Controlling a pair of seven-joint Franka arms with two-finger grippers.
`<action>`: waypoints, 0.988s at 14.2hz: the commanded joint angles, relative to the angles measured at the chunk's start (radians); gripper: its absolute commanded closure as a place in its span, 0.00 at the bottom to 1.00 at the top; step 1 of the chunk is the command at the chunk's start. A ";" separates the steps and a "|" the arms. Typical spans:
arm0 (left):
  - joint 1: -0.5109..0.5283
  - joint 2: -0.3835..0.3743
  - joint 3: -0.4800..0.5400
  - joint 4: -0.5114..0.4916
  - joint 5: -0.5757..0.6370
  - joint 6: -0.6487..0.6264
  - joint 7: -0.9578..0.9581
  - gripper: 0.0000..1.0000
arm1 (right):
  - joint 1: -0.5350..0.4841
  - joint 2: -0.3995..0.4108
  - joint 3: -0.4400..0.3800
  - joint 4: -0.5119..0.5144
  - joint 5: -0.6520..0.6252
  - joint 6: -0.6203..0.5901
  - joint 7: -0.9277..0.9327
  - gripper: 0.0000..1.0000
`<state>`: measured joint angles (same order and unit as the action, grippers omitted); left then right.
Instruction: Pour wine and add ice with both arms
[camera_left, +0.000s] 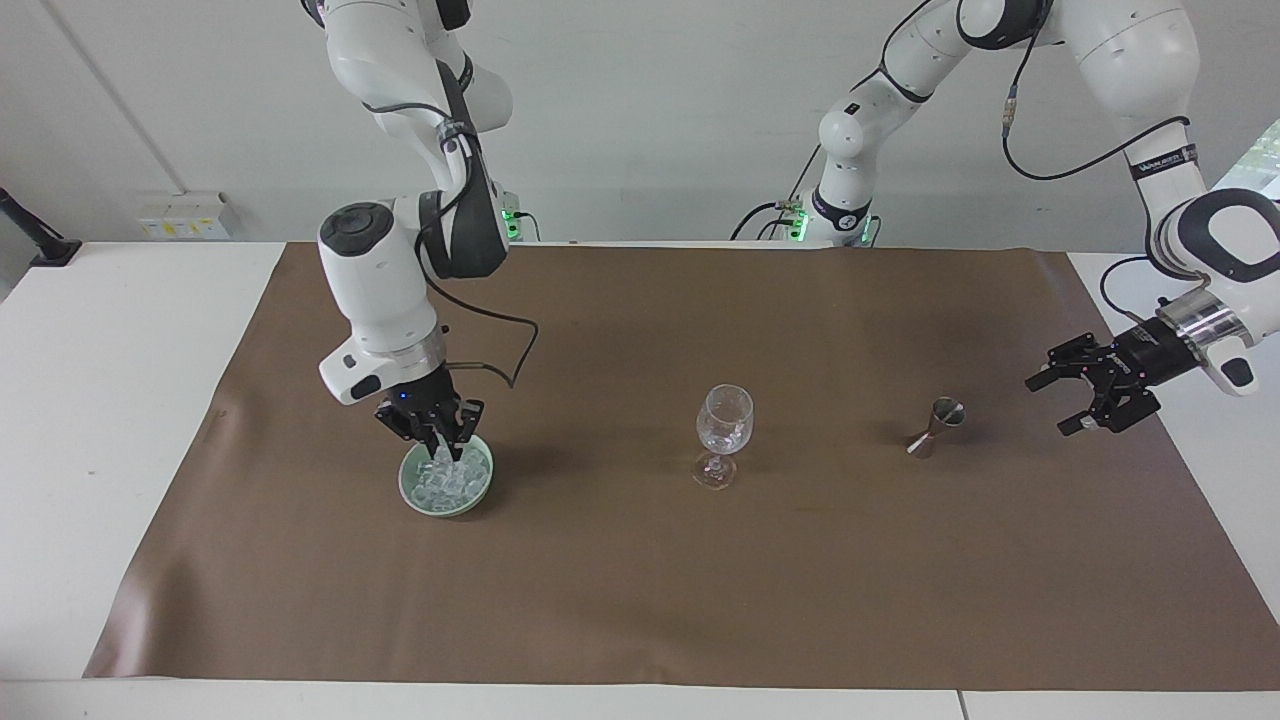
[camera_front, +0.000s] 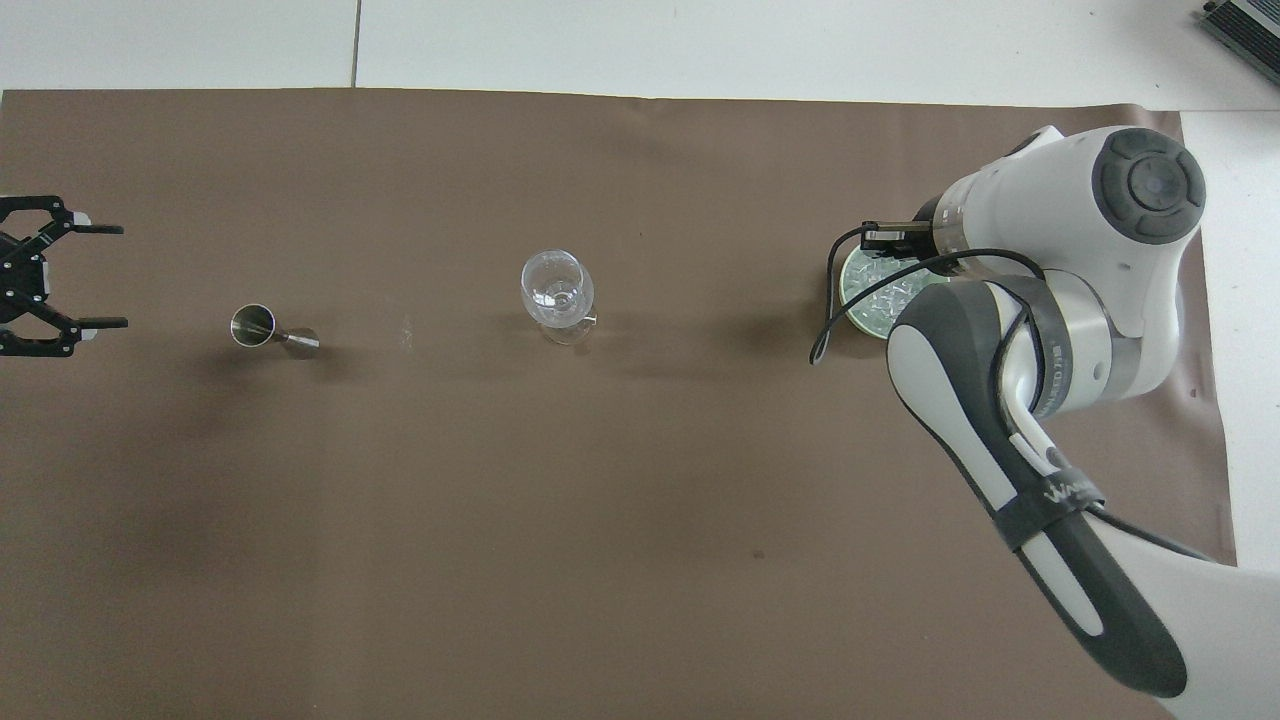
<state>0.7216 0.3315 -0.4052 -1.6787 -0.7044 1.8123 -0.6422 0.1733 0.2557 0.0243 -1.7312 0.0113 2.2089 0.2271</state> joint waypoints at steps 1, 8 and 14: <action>-0.013 -0.077 0.003 -0.012 0.040 0.024 0.071 0.00 | 0.034 -0.033 0.063 0.036 0.006 -0.047 -0.005 1.00; -0.065 -0.229 0.002 -0.015 0.172 0.033 0.168 0.00 | 0.239 -0.049 0.108 0.105 -0.004 -0.031 0.127 1.00; -0.131 -0.321 0.000 -0.024 0.331 0.048 0.315 0.00 | 0.255 -0.038 0.138 0.122 0.015 0.032 0.135 1.00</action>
<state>0.6186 0.0571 -0.4152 -1.6747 -0.4223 1.8391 -0.3835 0.4390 0.2051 0.1387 -1.6289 0.0122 2.2168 0.3475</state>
